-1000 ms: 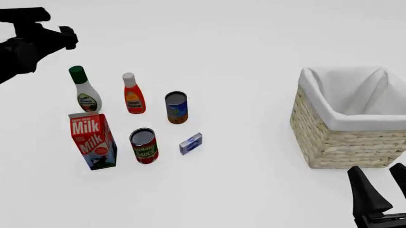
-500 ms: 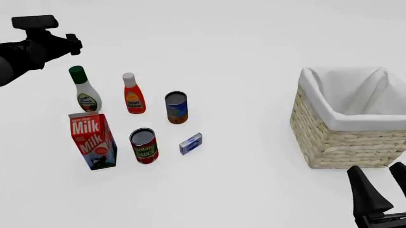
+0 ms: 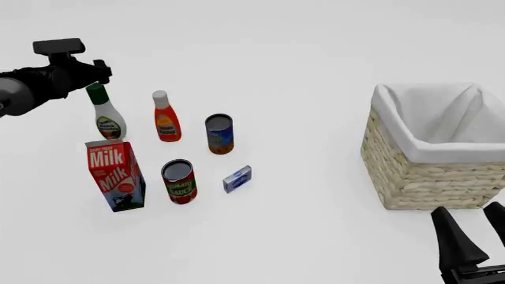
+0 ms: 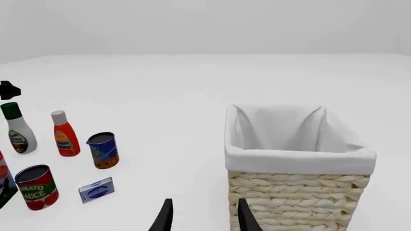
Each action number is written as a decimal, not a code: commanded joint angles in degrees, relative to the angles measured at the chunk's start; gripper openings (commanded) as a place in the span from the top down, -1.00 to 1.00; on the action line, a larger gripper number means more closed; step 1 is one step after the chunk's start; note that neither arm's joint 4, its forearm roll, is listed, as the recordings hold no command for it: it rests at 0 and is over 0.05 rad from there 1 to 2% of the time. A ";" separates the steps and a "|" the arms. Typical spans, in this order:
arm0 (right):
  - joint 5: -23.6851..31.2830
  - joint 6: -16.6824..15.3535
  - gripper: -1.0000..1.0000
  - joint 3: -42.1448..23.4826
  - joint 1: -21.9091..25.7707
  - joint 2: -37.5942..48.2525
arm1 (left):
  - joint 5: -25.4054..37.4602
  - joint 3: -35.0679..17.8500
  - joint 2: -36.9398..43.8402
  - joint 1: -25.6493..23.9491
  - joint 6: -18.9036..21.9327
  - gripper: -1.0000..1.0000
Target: Pick the salad dressing and place it in the basket.
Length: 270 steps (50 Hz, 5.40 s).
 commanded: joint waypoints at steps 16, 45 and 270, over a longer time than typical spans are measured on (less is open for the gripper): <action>0.47 0.17 -1.00 0.00 0.53 -0.10 | -1.40 1.73 3.79 0.00 -0.94 -1.00; -0.01 0.36 -1.00 0.26 0.88 0.12 | -5.88 6.49 2.32 0.31 -1.82 1.00; -12.77 -15.35 -1.00 -26.44 25.66 42.97 | 0.75 13.13 -26.96 -60.48 -0.42 1.00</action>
